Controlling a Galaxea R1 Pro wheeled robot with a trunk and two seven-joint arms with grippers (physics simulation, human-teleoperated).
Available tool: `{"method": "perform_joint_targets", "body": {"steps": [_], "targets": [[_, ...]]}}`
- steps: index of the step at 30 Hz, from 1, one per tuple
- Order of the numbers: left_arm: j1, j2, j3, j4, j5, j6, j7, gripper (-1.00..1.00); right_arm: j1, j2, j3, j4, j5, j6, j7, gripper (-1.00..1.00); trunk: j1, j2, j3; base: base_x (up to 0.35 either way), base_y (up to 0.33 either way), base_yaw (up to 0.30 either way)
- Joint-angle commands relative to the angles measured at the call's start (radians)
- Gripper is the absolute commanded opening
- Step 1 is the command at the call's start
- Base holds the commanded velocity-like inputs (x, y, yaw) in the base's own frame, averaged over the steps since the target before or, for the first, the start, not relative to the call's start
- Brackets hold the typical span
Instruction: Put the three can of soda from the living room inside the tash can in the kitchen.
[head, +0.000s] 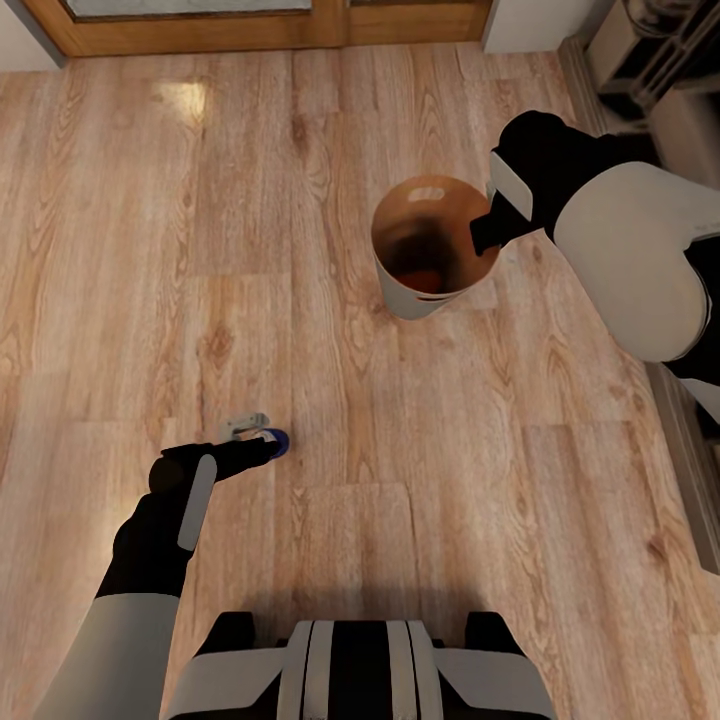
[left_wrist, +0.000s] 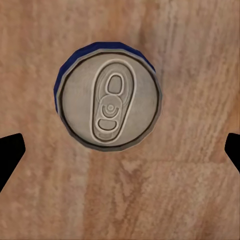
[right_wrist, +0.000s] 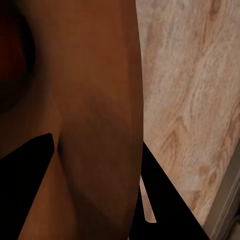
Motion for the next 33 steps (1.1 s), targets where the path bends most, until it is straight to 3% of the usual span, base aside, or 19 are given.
{"method": "perform_joint_targets", "body": {"steps": [1, 4, 14, 33], "targets": [[0.0, 0.0, 0.0, 0.0, 0.0, 0.0, 0.0, 1.0, -0.001, 0.0, -0.009, -0.001, -0.011, 0.0, 0.0, -1.0, 0.004, -0.007, -0.003, 0.0, 0.0, 0.0], [0.0, 0.0, 0.0, 0.0, 0.0, 0.0, 0.0, 1.0, -0.018, 0.0, -0.012, -0.003, -0.012, 0.0, 0.0, -1.0, 0.015, -0.028, -0.013, 0.0, 0.0, 0.0], [0.0, 0.0, 0.0, 0.0, 0.0, 0.0, 0.002, 1.0, -0.054, 0.0, -0.016, -0.003, -0.012, 0.0, 0.001, -1.0, 0.015, -0.028, -0.013, 0.0, 0.0, 0.0], [0.0, 0.0, -0.001, 0.0, 0.0, 0.0, 0.002, 1.0, -0.058, 0.0, -0.019, -0.002, -0.015, 0.0, 0.001, -1.0, 0.015, -0.028, -0.013, 0.0, 0.0, 0.0]]}}
